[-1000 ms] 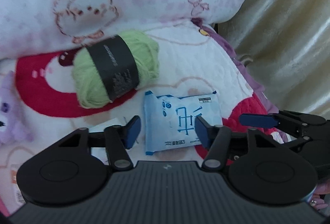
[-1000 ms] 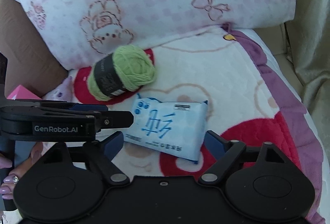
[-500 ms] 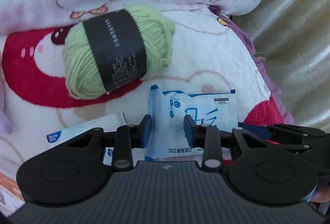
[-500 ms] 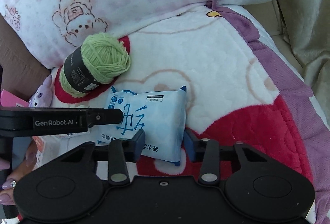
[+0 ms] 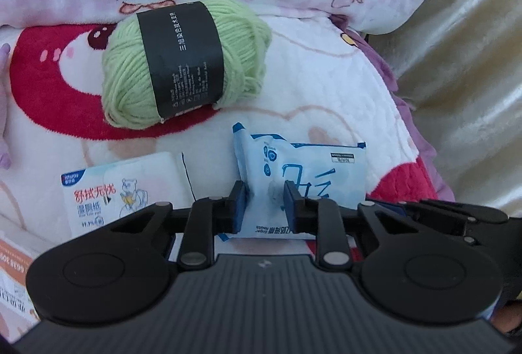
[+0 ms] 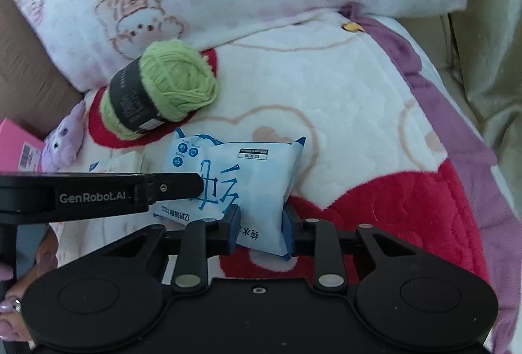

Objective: Organize objects
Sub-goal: 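Lift the wipe pack with the left tool and carry it over the pink box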

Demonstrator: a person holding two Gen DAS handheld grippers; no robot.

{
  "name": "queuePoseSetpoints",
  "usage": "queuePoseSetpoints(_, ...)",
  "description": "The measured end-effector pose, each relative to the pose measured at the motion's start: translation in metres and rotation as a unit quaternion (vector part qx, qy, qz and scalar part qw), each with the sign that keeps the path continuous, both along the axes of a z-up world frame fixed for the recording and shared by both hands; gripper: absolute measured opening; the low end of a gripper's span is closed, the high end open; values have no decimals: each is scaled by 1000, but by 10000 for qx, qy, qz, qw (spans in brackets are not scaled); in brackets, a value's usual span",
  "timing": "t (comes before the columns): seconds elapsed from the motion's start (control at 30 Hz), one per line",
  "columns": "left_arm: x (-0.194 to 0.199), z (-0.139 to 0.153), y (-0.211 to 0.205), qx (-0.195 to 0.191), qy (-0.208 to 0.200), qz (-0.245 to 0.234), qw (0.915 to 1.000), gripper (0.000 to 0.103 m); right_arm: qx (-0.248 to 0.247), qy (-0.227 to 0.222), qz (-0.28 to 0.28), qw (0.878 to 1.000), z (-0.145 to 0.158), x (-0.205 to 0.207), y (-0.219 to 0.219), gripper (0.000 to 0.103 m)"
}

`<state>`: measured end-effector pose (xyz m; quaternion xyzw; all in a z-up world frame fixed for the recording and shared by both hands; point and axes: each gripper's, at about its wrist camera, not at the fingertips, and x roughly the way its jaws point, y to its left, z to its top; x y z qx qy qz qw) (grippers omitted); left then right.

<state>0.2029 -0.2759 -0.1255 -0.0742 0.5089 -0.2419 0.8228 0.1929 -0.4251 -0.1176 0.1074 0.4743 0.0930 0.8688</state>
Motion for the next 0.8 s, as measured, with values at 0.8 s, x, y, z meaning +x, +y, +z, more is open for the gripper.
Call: queuePoseSetpoints(0.8, -52, 37, 46, -338, -90, 82, 9994, 23, 7, -227, 529, 9983, 47, -35, 19, 34)
